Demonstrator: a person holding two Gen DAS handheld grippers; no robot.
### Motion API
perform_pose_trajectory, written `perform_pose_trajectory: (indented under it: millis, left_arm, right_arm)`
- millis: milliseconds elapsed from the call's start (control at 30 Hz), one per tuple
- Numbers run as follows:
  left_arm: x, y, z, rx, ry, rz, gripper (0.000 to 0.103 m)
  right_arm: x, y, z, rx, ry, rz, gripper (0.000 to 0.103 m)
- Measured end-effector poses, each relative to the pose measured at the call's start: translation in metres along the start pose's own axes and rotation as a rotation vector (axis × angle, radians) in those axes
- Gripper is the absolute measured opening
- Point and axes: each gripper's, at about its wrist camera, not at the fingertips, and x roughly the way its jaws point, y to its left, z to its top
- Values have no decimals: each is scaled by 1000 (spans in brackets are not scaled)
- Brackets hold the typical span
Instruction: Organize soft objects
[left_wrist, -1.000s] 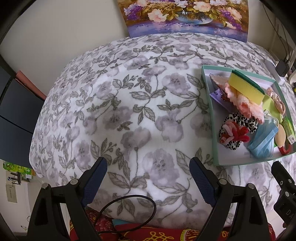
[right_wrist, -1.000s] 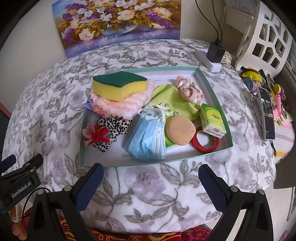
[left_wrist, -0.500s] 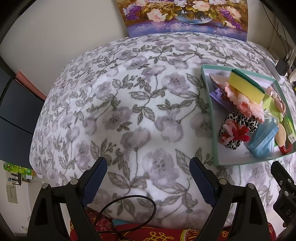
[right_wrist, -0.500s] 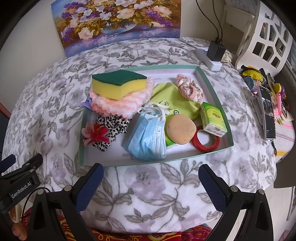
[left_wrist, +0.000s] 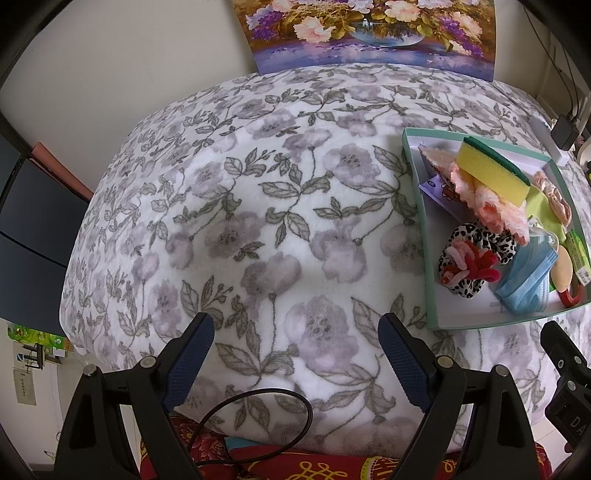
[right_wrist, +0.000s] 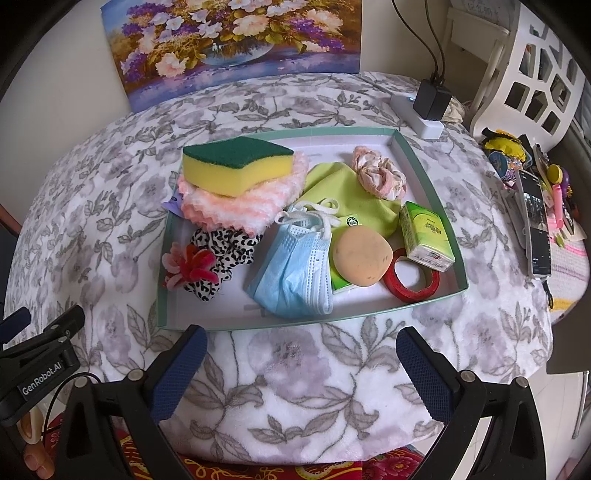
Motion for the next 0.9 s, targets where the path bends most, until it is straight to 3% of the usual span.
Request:
perform_pose_trajectory:
  millis: [900]
  left_arm:
    - [1, 2, -1, 6, -2, -5, 91]
  right_arm:
    - [1, -3, 2, 9, 6, 3, 103]
